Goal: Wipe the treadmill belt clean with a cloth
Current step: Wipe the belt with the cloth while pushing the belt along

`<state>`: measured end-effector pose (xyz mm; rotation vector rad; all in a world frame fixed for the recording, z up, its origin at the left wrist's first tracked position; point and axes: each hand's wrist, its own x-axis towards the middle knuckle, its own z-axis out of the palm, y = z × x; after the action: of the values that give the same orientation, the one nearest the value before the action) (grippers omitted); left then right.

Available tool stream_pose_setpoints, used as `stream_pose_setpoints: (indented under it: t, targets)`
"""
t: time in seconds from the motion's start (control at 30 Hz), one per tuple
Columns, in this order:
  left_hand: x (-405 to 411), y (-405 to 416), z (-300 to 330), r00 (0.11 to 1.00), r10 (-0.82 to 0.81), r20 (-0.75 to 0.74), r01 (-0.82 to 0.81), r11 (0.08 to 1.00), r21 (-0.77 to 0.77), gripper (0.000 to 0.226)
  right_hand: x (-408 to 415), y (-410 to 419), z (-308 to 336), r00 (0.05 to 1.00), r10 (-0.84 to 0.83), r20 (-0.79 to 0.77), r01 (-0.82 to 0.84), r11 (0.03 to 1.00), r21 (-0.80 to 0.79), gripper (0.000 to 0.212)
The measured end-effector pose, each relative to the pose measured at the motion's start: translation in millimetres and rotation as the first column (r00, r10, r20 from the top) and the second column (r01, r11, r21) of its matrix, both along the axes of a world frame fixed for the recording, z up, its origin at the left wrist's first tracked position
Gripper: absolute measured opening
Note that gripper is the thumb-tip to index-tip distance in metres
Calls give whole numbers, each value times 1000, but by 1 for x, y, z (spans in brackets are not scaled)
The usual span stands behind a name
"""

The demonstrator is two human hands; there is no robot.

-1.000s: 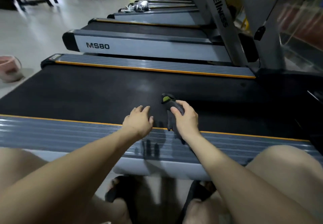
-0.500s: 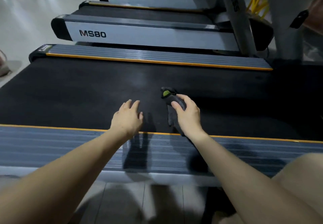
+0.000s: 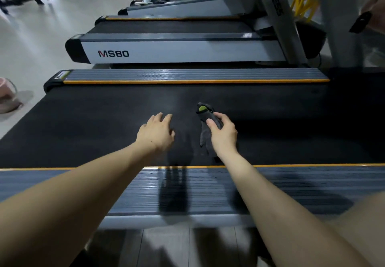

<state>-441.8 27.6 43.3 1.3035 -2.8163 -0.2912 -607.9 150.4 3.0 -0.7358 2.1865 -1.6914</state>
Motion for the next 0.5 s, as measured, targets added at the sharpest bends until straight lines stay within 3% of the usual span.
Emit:
stream_pose_setpoints:
  t: [0.3, 0.5]
  targets:
    - [-24, 31, 6, 996, -76, -50, 77, 997, 19, 58, 6, 29, 4, 996, 7, -89, -5, 1000, 20, 32]
    - [-54, -7, -17, 995, -91, -44, 93, 995, 44, 59, -19, -10, -10, 991, 15, -131, -7, 998, 60, 31]
